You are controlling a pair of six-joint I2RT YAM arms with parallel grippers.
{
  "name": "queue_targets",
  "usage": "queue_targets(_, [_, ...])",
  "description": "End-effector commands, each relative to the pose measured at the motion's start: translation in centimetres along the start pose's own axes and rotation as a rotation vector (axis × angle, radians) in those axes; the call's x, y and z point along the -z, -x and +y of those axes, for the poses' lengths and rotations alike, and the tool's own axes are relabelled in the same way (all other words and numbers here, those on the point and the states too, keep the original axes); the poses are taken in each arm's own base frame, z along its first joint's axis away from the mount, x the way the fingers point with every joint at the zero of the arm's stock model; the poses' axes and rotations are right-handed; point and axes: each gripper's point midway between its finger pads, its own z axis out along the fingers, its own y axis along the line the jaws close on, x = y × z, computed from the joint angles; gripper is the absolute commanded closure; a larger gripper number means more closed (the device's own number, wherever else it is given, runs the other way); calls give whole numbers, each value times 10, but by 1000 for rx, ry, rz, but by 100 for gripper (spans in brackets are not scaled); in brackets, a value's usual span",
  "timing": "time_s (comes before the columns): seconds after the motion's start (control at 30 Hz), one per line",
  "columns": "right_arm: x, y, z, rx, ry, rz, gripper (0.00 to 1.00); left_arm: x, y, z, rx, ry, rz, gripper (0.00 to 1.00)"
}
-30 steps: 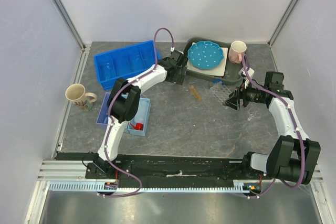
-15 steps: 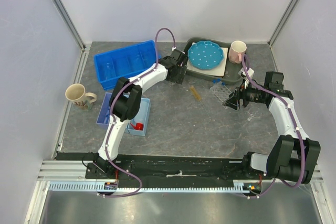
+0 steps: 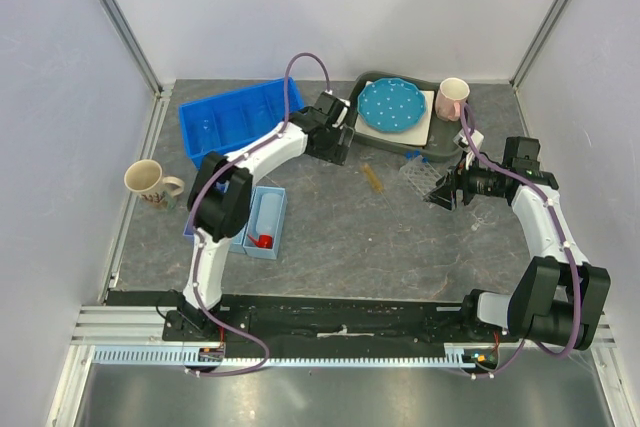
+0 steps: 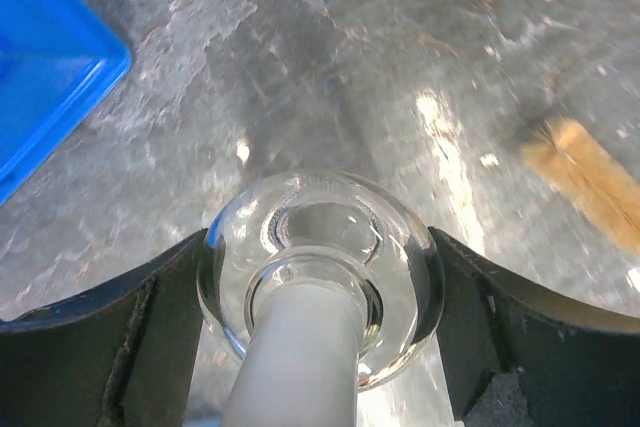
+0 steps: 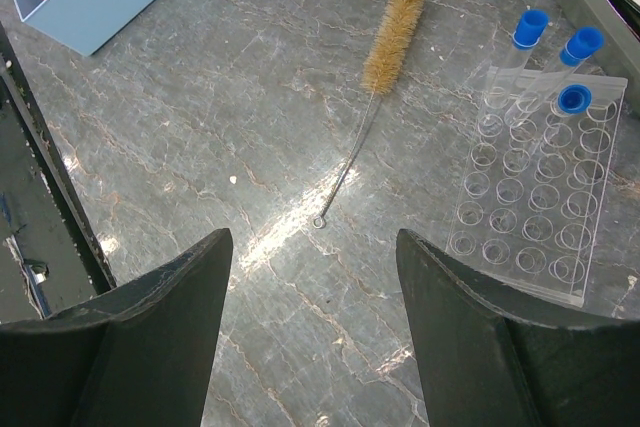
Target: Organize the chemistry lab equipment
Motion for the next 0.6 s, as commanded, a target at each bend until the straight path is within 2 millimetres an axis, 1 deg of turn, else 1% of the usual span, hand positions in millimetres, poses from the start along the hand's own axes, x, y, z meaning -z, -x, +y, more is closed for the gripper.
queue_targets(0.0, [3,17,-3,69,2,-31,26,82,52,-5,-32,-86,-202,59])
queue_targets(0.03, [3,17,-3,69,2,-31,26,88,53,-3,-32,-90,-210,59])
queue_targets(0.07, [3,17,-3,69,3,-32,26,102,56,-1,-27,-95,-232,59])
queue_targets(0.13, [3,17,-3,70,2,-30,26,111,59,10,-5,-95,-246,59])
queue_targets(0.17, [3,17,-2,70,5,-32,26,122,62,17,7,-91,-260,60])
queue_targets(0.2, [3,17,-2,71,4,-33,26,126,66,33,35,-75,-269,60])
queue_targets(0.27, [4,17,-2,71,4,-33,26,135,71,54,78,-63,-286,60])
queue_targets(0.3, [4,17,-2,70,5,-32,26,135,72,81,131,-32,-284,60])
queue_targets(0.37, [4,17,-2,71,7,-34,26,138,73,108,193,-9,-287,60])
queue_targets(0.4, [4,17,-1,70,9,-34,26,138,70,138,263,29,-283,60])
queue_targets(0.47, [4,17,-1,70,9,-34,26,139,71,159,324,19,-285,60])
queue_targets(0.5, [3,17,-1,69,12,-35,26,137,69,182,376,45,-284,60])
queue_targets(0.53, [3,17,-2,69,11,-34,26,136,67,194,397,67,-284,60])
queue_targets(0.57, [2,16,-2,63,15,-33,26,138,72,205,413,82,-296,60])
